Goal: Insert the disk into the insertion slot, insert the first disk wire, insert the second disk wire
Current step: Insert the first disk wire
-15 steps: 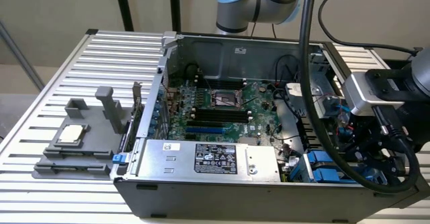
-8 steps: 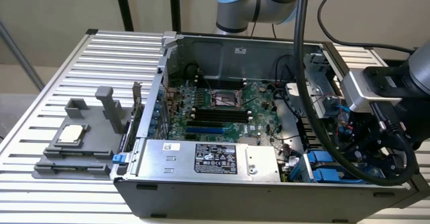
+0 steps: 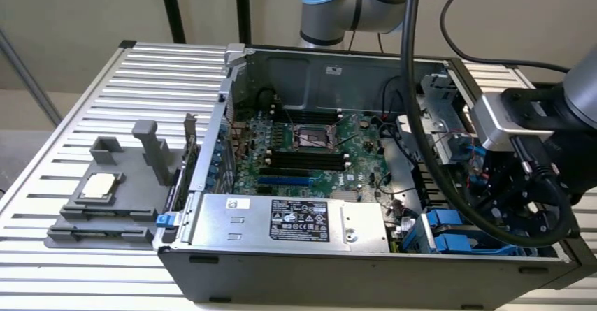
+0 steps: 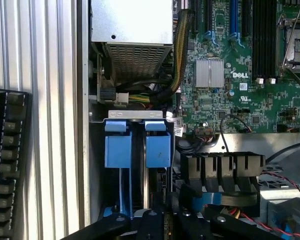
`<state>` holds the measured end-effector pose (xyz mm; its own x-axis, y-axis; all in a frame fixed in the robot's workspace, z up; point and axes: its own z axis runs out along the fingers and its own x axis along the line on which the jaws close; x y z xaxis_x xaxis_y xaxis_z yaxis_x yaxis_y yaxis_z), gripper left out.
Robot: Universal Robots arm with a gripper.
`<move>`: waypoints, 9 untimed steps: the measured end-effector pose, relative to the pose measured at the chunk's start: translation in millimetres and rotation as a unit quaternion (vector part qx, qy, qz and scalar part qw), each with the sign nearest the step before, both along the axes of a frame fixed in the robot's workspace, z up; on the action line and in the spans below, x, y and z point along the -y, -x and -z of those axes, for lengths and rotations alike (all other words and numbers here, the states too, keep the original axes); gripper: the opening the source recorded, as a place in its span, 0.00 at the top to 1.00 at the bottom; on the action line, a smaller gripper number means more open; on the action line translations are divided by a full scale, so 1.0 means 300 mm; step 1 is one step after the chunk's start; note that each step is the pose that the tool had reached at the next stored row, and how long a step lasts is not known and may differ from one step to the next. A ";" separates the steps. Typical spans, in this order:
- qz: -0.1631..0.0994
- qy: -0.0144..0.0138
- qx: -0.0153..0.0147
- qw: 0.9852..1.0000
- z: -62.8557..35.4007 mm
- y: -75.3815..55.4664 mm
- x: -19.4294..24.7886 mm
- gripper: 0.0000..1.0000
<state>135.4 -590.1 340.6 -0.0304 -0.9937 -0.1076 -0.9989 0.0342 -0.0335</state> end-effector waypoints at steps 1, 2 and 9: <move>0.000 0.000 0.000 1.000 0.000 0.000 -0.002 0.84; 0.001 0.001 0.000 1.000 0.000 0.000 -0.002 0.84; 0.004 0.003 -0.001 1.000 0.000 -0.002 -0.002 0.84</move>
<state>135.9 -589.4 340.6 -0.0391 -0.9941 -0.1008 -0.9986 0.0426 -0.0327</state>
